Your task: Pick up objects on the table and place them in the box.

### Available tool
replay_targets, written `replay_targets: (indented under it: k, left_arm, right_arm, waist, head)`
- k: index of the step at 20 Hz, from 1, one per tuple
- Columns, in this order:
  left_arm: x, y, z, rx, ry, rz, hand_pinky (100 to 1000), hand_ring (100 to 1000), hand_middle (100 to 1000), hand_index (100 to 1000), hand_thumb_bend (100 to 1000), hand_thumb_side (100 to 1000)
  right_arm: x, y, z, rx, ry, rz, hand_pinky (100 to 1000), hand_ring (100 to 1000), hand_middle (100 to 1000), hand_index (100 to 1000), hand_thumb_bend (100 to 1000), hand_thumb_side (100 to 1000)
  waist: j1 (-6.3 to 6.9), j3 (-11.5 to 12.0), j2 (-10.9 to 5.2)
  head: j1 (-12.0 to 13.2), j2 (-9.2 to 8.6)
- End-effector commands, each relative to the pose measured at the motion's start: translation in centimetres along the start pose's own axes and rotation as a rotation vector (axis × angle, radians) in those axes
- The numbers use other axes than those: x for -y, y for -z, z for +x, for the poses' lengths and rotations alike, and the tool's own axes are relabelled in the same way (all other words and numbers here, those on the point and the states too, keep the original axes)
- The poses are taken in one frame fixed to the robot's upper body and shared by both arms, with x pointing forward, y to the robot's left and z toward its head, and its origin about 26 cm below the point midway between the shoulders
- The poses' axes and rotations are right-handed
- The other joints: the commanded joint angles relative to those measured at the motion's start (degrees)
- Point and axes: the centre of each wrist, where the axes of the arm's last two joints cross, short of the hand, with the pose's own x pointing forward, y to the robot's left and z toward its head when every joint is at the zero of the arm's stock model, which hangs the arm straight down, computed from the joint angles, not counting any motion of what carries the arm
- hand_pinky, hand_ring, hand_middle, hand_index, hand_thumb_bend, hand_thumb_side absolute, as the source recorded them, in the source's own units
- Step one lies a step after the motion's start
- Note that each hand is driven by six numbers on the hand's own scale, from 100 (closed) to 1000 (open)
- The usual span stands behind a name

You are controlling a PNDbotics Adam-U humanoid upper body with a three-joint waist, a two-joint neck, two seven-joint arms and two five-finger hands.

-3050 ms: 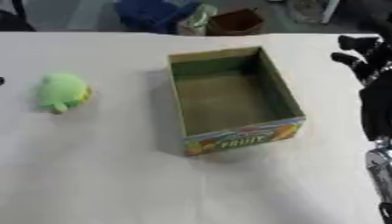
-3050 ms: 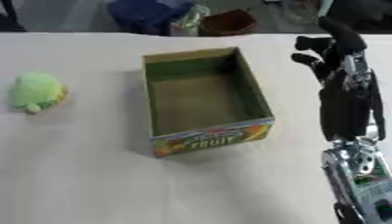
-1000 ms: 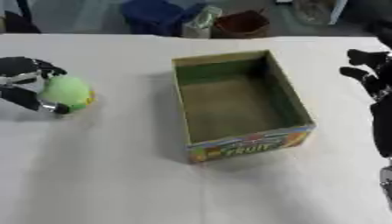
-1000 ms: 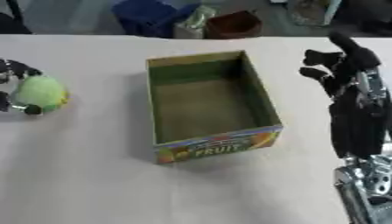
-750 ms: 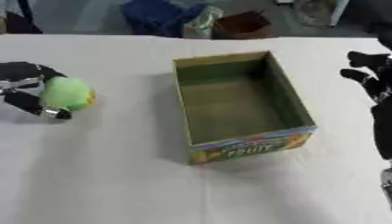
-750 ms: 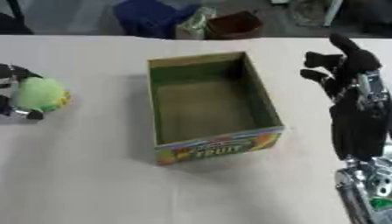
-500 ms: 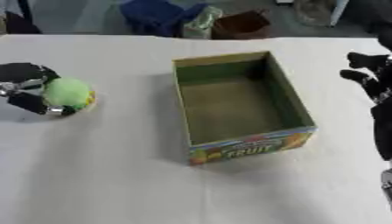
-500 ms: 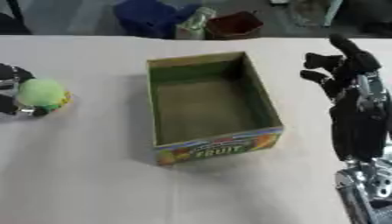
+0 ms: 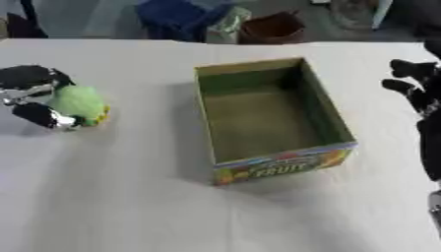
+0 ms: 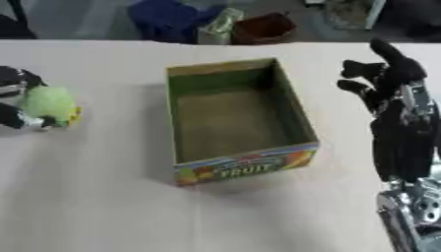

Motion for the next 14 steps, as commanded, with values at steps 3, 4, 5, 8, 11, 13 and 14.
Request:
replay_targets:
  k: [3,4,5,8,11,13,14]
  left_arm:
    - [-2.1,-0.8,-0.7,-0.018,0.006,0.089,480,565,567,738,157,120]
    - [-2.2,-0.8,-0.7,-0.02,0.001,0.101,467,553,558,729,129,122]
    - [-2.2,-0.7,-0.6,-0.02,-0.005,0.112,442,525,541,712,100,133]
    - [-2.2,-0.7,-0.5,-0.019,-0.037,0.149,428,512,524,692,100,151]
    - [-2.8,-0.7,-0.4,-0.011,-0.067,0.194,415,497,506,669,100,190]
    - [-3.6,-0.7,-0.2,-0.001,-0.081,0.229,408,490,497,657,100,201]
    - [-4.1,-0.8,-0.1,0.003,-0.083,0.243,408,489,497,657,100,207]
  right_arm:
    - [0.1,0.2,0.6,0.022,-0.005,0.0,746,829,594,916,100,988]
    - [0.1,0.2,0.6,0.022,-0.004,0.0,746,829,594,916,100,988]
    - [0.1,0.2,0.6,0.022,-0.004,0.0,746,829,594,916,100,988]
    - [0.2,0.2,0.6,0.021,-0.003,-0.002,746,829,594,916,100,988]
    - [0.2,0.2,0.6,0.018,-0.004,-0.004,746,830,594,916,100,988]
    - [0.2,0.2,0.6,0.017,-0.003,-0.003,746,830,594,916,100,988]
    - [0.2,0.2,0.6,0.017,-0.004,-0.002,746,830,594,916,100,988]
  waist:
    - [0.22,0.07,-1.12]
    - [0.24,0.07,-1.14]
    - [0.26,0.07,-1.15]
    - [0.29,-0.04,-1.22]
    - [0.36,-0.05,-1.31]
    - [0.41,0.01,-1.37]
    - [0.45,0.04,-1.41]
  head:
    - [-0.09,-0.31]
    - [-0.09,-0.33]
    - [-0.09,-0.36]
    - [-0.14,-0.37]
    - [-0.13,-0.31]
    - [-0.17,-0.22]
    - [-0.15,-0.17]
